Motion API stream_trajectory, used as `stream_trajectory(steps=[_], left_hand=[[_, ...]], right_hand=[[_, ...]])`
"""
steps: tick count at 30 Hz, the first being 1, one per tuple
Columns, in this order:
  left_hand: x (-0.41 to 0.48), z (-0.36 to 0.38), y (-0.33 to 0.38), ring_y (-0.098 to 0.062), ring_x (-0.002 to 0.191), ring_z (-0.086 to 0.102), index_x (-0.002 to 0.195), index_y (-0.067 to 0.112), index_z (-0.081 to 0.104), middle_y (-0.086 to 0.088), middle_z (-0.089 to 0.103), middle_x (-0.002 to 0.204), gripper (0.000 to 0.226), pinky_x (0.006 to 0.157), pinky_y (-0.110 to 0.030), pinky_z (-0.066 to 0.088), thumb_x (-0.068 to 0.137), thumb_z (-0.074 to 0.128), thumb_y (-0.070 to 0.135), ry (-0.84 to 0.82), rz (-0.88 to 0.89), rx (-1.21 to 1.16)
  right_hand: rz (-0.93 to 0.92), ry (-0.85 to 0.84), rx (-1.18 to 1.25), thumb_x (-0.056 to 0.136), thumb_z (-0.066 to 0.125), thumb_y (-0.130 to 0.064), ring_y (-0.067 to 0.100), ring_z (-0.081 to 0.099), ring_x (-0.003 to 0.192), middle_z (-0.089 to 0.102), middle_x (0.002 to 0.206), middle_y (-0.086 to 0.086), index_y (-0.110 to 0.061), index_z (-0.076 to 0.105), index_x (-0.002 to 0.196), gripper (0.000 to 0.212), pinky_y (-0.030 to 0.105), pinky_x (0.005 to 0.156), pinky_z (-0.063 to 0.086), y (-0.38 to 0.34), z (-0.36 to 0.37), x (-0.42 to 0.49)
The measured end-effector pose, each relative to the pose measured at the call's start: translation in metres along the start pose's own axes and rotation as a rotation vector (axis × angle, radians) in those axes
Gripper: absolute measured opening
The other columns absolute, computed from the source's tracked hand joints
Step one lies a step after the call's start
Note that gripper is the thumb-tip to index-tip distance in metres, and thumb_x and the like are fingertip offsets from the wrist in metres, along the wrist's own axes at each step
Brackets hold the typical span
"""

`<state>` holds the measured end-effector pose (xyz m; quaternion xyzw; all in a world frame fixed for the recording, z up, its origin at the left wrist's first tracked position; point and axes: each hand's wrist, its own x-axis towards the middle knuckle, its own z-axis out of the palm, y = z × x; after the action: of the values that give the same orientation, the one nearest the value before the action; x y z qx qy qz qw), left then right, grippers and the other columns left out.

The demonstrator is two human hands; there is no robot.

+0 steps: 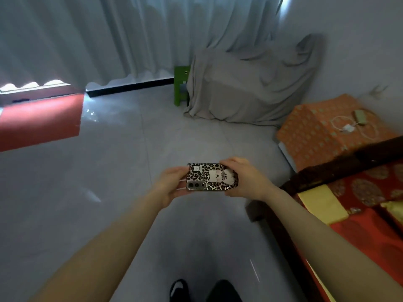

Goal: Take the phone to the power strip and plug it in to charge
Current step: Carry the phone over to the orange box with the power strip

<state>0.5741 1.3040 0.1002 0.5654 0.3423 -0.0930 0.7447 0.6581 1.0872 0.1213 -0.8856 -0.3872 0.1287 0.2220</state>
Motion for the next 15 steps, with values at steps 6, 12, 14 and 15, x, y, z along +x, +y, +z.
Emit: stream_trajectory(steps=[6,12,14,15], left_hand=[[0.119,0.060,0.083,-0.015,0.062,0.072,0.087,0.013,0.063,0.001,0.075,0.069,0.013,0.051,-0.028,0.057,0.092,0.054,0.019,-0.211,-0.031,0.167],[0.244,0.162,0.166,-0.021,0.078,0.068,0.101,0.009,0.062,-0.007,0.068,0.091,0.018,0.057,-0.030,0.056,0.092,0.053,0.022,-0.322,-0.046,0.305],[0.281,0.196,0.193,-0.020,0.078,0.068,0.098,0.011,0.063,-0.006,0.069,0.091,0.017,0.057,-0.029,0.056,0.093,0.052,0.023,-0.378,-0.036,0.346],[0.299,0.213,0.206,-0.019,0.078,0.068,0.096,0.012,0.063,-0.005,0.069,0.091,0.016,0.056,-0.027,0.056,0.093,0.052,0.023,-0.397,-0.032,0.367]], right_hand=[[0.155,0.094,0.007,0.058,0.086,-0.027,0.024,0.047,0.115,0.053,0.125,0.009,-0.011,0.047,0.132,0.085,0.032,0.101,0.036,0.084,-0.040,0.066],[0.307,0.260,0.062,0.055,0.086,-0.029,0.023,0.048,0.112,0.054,0.122,0.007,-0.015,0.049,0.130,0.085,0.024,0.094,0.033,0.195,-0.090,0.132],[0.366,0.286,0.074,0.055,0.085,-0.031,0.023,0.047,0.115,0.053,0.124,0.006,-0.015,0.048,0.132,0.087,0.032,0.098,0.038,0.227,-0.111,0.150],[0.395,0.299,0.078,0.055,0.085,-0.031,0.023,0.047,0.116,0.053,0.124,0.006,-0.016,0.048,0.132,0.087,0.034,0.099,0.038,0.242,-0.122,0.159]])
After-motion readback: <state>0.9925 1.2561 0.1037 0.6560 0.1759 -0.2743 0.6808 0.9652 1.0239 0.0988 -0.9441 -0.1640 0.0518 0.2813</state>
